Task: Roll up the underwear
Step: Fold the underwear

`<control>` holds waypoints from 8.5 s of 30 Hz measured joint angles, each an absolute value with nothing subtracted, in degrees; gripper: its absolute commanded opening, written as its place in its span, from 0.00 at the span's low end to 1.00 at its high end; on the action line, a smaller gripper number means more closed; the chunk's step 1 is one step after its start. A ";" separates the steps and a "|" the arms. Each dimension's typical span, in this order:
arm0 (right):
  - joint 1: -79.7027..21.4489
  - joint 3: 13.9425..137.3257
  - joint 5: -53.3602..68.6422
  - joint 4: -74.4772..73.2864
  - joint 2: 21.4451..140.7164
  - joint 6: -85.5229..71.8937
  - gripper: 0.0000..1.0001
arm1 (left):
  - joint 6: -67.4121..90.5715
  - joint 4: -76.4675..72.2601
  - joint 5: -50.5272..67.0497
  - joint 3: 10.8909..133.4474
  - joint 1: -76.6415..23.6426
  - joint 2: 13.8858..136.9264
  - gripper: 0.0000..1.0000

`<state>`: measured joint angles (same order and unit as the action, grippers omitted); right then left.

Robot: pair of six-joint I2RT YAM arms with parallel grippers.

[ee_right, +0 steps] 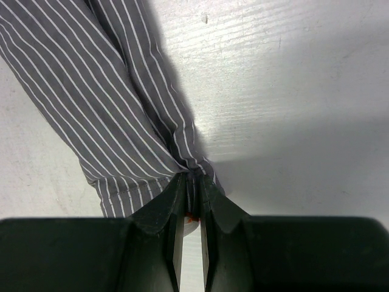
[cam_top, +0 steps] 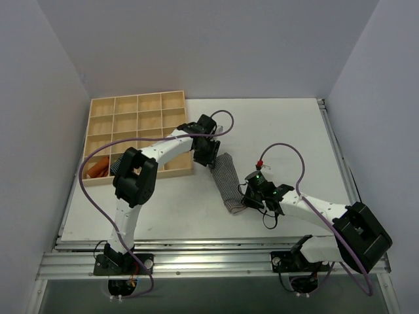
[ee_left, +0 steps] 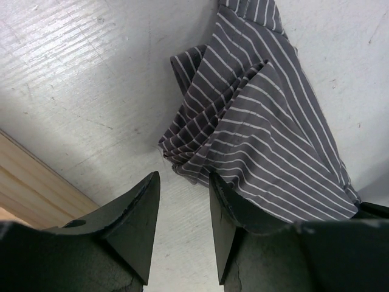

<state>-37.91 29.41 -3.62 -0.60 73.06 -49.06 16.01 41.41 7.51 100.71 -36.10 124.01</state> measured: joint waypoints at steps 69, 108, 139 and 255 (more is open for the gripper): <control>-35.92 29.47 -3.55 -3.68 71.46 -46.13 0.00 | 8.05 51.57 14.44 123.85 -37.82 136.59 0.47; -35.92 31.09 -3.70 -6.74 71.57 -46.22 0.28 | 20.56 41.91 19.29 129.32 -34.37 140.25 0.48; -19.31 58.63 23.97 -6.20 101.65 -21.56 0.31 | 27.90 40.01 3.92 80.82 -32.77 100.47 0.53; -33.41 61.21 1.37 -9.61 98.13 -47.37 0.11 | 46.44 -12.78 16.64 39.05 -55.99 94.00 0.02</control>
